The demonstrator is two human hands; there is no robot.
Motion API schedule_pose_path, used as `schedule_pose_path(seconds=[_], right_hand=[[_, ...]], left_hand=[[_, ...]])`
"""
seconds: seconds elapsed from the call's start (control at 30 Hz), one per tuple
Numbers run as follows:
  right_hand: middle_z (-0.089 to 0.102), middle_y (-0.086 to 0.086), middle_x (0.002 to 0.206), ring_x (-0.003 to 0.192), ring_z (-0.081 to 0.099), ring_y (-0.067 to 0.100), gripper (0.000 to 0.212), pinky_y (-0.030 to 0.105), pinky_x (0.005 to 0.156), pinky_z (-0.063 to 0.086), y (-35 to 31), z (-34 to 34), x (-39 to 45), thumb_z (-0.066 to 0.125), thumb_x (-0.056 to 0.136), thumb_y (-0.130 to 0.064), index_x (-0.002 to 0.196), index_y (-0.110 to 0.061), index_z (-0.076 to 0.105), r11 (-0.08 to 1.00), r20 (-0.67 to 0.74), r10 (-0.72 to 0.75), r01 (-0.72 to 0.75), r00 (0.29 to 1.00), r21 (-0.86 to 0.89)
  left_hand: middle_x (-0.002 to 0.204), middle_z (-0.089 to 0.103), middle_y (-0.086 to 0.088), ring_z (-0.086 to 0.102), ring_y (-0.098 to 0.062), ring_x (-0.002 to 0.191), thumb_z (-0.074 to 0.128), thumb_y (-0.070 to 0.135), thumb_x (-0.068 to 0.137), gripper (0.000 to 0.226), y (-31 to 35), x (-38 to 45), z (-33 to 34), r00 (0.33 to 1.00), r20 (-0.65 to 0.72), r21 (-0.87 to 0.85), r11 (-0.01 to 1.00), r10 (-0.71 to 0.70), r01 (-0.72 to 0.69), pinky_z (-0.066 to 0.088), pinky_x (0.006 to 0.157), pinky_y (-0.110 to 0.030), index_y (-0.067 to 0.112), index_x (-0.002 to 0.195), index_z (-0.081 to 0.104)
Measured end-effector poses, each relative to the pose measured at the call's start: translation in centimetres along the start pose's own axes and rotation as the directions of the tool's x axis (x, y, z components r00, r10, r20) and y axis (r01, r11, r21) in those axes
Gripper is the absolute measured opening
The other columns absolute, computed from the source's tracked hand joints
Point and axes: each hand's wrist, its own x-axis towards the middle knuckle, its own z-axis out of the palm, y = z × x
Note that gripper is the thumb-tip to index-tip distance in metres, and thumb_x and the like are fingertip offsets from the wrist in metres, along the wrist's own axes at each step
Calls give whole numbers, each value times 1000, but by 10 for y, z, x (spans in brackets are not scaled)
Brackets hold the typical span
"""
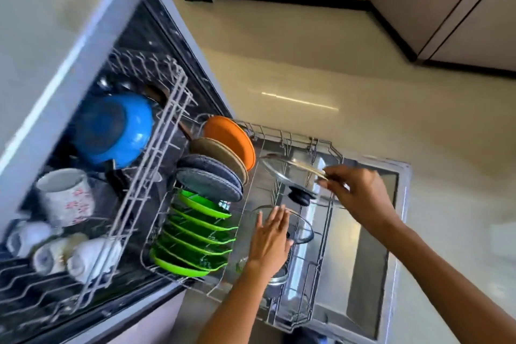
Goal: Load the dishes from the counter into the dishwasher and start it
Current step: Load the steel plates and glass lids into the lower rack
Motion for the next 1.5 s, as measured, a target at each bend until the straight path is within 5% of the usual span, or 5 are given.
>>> schedule_pose_path(seconds=[0.23,0.4,0.7,1.27,1.5], right_hand=[[70,13,82,76,65,28,28,43,71,53,25,22,47,67,82,-37,88,-10,70,998,163,23,-33,986,55],[72,8,88,84,66,26,26,45,78,53,22,26,61,71,80,-35,91,-11,72,994,225,52,-71,973,79],[73,7,86,84,69,21,20,45,86,52,18,41,68,72,80,-24,91,-7,72,980,341,83,-139,936,144],[72,3,97,90,67,20,19,38,87,53,23,79,90,64,88,-22,104,-13,70,993,403,119,-109,907,-49],[70,7,104,94,65,21,21,37,91,51,24,75,93,63,89,-15,108,-9,69,994,431,104,-100,896,-33]], left_hand=[[158,-1,-3,2,-21,146,35,42,100,66,-6,33,26,1000,25,18,1000,6,-7,-18,107,-42,14,152,5],[136,53,-5,54,-21,122,35,45,90,57,-15,5,40,999,-19,-64,997,49,-50,31,110,-43,11,130,56],[142,46,-5,45,-20,130,37,38,87,58,-9,-22,44,1000,-12,-139,990,5,-6,10,112,-33,9,136,49],[146,40,-6,42,-22,132,39,33,81,64,-2,-28,55,999,-38,-195,980,-35,27,11,112,-34,12,142,33],[146,41,-8,40,-23,133,80,25,66,87,-2,-28,59,992,-122,-200,980,-29,4,12,111,-36,10,141,38]])
